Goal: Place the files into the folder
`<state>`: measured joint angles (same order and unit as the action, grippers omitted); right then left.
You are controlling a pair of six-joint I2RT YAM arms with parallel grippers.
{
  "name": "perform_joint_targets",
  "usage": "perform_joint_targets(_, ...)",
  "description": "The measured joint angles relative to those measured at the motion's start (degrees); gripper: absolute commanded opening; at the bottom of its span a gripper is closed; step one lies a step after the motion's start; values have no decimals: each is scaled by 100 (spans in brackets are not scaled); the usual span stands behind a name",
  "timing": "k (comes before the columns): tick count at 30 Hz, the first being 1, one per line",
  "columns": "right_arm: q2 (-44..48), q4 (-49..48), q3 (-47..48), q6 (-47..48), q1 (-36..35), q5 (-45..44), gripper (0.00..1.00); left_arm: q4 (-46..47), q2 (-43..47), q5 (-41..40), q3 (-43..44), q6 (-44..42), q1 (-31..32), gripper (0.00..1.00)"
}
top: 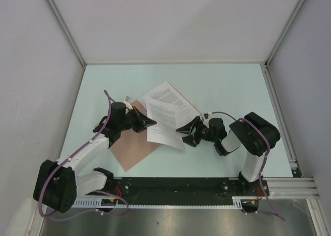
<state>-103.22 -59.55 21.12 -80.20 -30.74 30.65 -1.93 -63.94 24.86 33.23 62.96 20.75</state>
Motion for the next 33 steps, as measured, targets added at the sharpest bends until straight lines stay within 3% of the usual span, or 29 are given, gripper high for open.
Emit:
perform_joint_targets(5,-568,-979,-133,-157,20,-39,49,-74,127,-4,0,-4,0,0)
perform_joint_targets(10,-1102,-1670,-151,-278,59,-17,40,-98,208,-7,-15,-7,-4,0)
perform_joint_targets(19,-1161,-1700,-199,-267,181,7,27,-315,299,-74,-68,-149,-7,0)
perform_joint_targets(33,-1150,-1696,-190,-203,127,92,38,-498,319,-223,-361,-444,-17,0)
